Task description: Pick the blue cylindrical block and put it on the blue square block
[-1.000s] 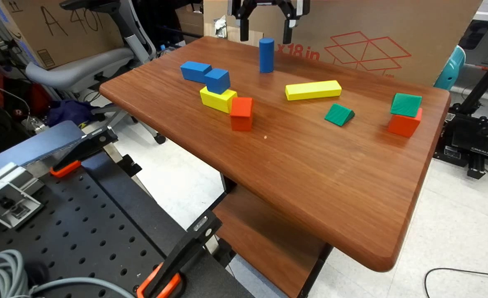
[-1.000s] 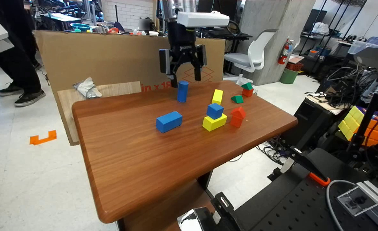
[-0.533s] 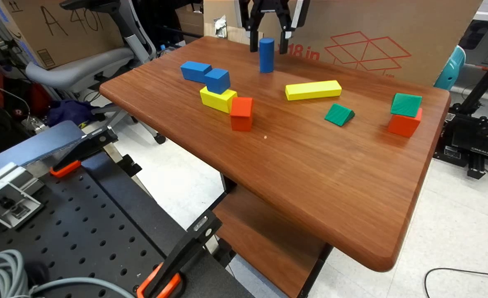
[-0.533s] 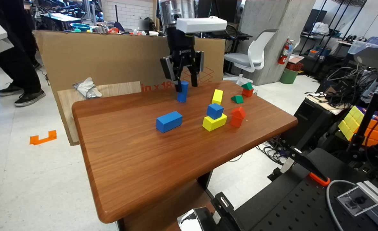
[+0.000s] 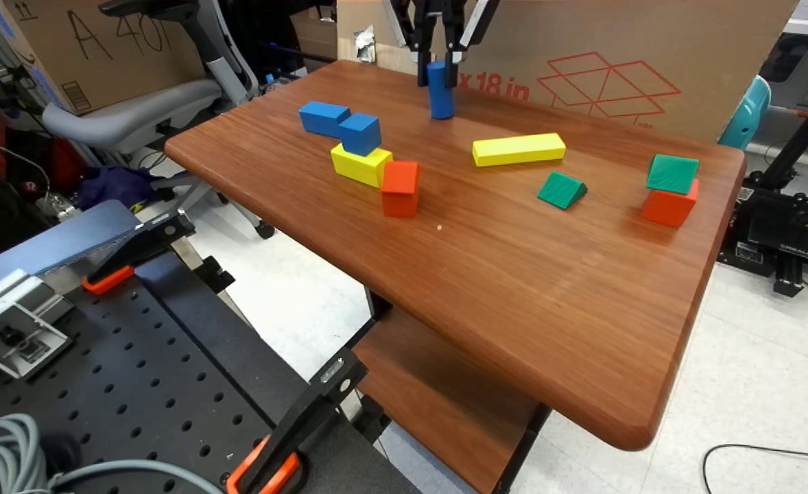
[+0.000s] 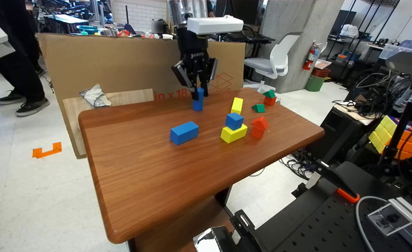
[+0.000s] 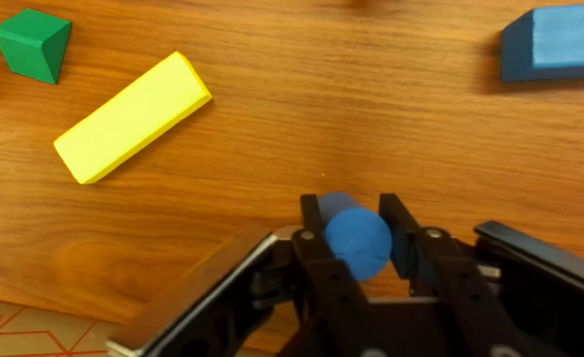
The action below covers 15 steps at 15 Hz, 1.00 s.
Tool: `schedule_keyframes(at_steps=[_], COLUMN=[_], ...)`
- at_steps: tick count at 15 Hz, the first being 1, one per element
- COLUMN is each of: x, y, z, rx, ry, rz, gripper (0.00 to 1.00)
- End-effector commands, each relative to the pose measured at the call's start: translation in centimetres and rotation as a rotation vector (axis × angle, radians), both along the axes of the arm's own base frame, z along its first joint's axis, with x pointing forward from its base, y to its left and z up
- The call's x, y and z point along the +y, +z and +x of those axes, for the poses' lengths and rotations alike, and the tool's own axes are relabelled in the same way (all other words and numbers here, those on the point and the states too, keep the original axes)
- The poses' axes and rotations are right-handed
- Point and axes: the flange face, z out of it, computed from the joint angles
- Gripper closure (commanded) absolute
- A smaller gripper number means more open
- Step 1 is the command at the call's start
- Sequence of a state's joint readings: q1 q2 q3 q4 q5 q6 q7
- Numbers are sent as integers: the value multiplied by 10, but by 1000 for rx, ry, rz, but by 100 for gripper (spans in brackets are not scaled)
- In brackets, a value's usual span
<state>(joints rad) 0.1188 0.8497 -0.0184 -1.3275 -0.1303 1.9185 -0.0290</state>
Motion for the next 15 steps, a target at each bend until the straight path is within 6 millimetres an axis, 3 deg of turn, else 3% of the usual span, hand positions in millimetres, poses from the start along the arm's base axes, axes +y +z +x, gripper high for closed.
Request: schedule_keyframes(at_steps=[1,8,15], x=[10,34,42], y=[24,76,86], z=[2,-4,-30], rx=[-2,20,59], ry=[-23,-40,-20], rz=[-20,17,61], gripper=[92,92,92])
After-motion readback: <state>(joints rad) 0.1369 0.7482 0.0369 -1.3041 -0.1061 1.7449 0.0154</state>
